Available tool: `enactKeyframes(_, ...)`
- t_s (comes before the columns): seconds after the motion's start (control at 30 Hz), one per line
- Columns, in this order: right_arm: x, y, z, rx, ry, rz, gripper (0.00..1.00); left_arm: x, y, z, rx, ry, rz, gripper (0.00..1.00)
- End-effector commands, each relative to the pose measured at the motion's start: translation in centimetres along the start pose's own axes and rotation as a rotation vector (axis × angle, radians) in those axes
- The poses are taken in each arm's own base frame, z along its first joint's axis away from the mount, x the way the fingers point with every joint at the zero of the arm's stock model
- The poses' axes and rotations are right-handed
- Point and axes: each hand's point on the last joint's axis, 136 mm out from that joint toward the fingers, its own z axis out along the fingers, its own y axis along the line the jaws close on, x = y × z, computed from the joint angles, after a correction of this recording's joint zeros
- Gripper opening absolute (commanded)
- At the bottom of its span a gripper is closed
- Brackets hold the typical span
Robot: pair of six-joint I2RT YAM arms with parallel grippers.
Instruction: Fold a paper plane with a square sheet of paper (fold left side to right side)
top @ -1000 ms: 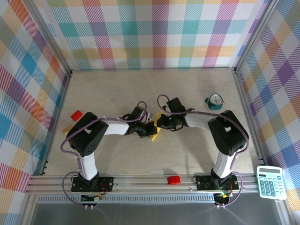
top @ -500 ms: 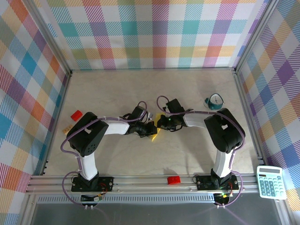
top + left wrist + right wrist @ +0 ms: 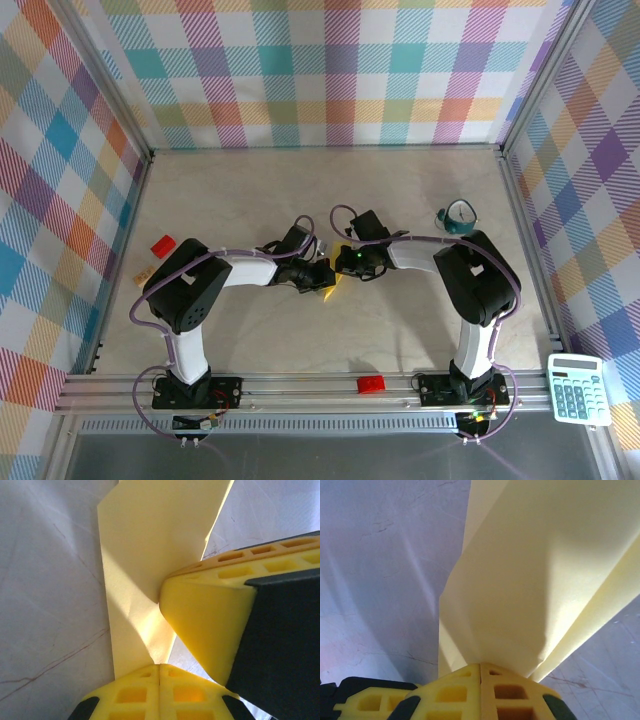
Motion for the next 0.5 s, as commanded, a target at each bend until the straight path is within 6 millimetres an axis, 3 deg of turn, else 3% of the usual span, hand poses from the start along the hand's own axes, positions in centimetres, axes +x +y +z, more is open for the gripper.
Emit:
enactKeyframes(0.0,0.7,-2.7,0.7,0.123,0.02,-0.007,0.03,4.8,7.9,1.4,-0.279,0.122,-0.123,0.0)
enactKeyframes(0.47,-1.9,-4.1,0.3,0.142,-0.036,0.012,0.03,5.1,8.3,1.5,-0.293,0.128,-0.137,0.0)
